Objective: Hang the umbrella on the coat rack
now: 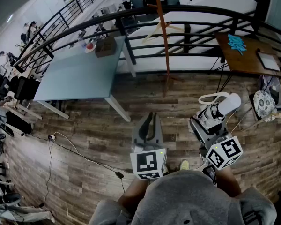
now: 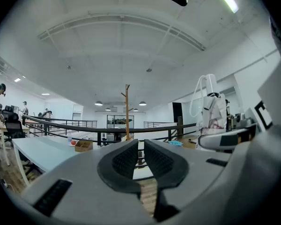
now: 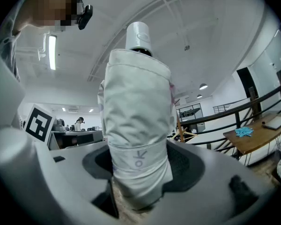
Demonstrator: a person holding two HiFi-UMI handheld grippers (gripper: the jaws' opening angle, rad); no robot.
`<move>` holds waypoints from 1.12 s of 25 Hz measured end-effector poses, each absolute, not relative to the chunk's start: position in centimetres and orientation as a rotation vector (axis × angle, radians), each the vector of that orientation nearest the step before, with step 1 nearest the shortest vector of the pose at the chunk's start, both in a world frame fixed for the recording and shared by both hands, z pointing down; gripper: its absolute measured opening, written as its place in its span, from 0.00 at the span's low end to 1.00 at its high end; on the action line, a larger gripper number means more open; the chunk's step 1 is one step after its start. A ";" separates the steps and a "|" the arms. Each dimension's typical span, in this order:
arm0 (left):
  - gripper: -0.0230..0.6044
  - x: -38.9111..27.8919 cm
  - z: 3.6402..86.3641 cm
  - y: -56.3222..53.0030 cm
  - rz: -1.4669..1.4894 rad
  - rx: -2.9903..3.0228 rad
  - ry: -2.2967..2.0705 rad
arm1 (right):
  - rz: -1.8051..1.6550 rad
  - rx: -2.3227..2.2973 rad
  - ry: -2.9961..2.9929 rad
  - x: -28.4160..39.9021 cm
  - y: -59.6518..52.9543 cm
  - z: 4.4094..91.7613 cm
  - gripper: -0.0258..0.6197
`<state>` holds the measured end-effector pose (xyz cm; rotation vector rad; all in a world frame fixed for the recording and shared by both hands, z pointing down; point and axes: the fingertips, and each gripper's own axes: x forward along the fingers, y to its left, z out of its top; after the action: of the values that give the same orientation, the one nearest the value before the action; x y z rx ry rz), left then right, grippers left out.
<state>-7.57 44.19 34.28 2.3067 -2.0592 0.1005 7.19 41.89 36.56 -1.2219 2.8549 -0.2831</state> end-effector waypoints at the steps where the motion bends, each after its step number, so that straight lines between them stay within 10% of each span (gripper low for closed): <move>1: 0.11 -7.8 34.4 44.3 0.102 2.301 -2.062 | -0.283 -1.223 2.858 7.1 42.0 36.6 0.47; 28: 0.11 -14.6 34.8 44.7 0.057 2.369 -2.016 | -0.282 -1.298 2.822 1.6 42.1 36.4 0.47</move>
<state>-14.61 44.75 34.83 2.3687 -2.0162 0.0572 1.64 42.09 36.43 -1.2981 2.8219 -0.2820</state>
